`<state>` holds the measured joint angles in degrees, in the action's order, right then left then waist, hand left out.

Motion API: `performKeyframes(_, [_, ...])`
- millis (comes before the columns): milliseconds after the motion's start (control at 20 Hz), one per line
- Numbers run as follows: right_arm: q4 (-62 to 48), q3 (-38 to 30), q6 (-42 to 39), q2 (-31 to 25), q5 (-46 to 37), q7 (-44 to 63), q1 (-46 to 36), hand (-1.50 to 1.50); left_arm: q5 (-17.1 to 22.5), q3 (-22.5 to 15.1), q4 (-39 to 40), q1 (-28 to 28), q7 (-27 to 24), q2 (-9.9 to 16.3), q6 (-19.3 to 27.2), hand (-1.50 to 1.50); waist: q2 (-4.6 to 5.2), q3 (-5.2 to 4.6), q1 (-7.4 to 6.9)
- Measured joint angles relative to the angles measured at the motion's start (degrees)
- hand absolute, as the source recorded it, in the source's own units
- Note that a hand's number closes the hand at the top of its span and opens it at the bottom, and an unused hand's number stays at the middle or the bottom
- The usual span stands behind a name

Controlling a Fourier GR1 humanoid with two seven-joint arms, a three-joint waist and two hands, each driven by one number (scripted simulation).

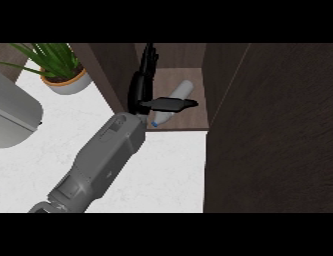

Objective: Pick up the bottled water, place it into the cabinet and close the cabinet

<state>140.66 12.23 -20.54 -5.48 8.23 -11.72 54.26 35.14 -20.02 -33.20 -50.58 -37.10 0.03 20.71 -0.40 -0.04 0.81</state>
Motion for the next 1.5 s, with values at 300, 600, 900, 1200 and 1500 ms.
performKeyframes(300, [0.16,1.0,0.6,0.28,-0.63,-0.3,0.78,-1.5,2.34,-6.66,-13.72,9.67,0.63,-0.02,-2.18,-1.5,-0.11,0.0,-0.5])
performKeyframes(600, [0.56,1.19,0.95,-0.27,-1.58,-0.59,1.25,-1.5,1.33,-11.19,-29.18,19.66,2.93,2.27,-2.4,-1.5,-0.14,0.01,-1.08])
performKeyframes(900, [1.01,2.57,-2.03,-3.63,-4.05,-1.46,0.77,1.5,0.41,-15.01,-42.27,29.99,5.47,6.48,-2.92,1.5,-0.13,0.02,-1.33])
performKeyframes(1200, [1.83,4.3,-7.2,-9.49,-6.07,-2.03,1.89,1.5,0.22,-16.09,-52.91,38.36,7.86,12.23,-2.69,-1.5,-0.14,-0.03,-1.29])
performKeyframes(1500, [2.21,8.82,-11.46,-13.55,-7.49,-4.47,2.68,1.5,1.14,-13.48,-60.5,46.43,6.86,18.25,-3.52,-1.5,-0.39,-0.08,-0.82])
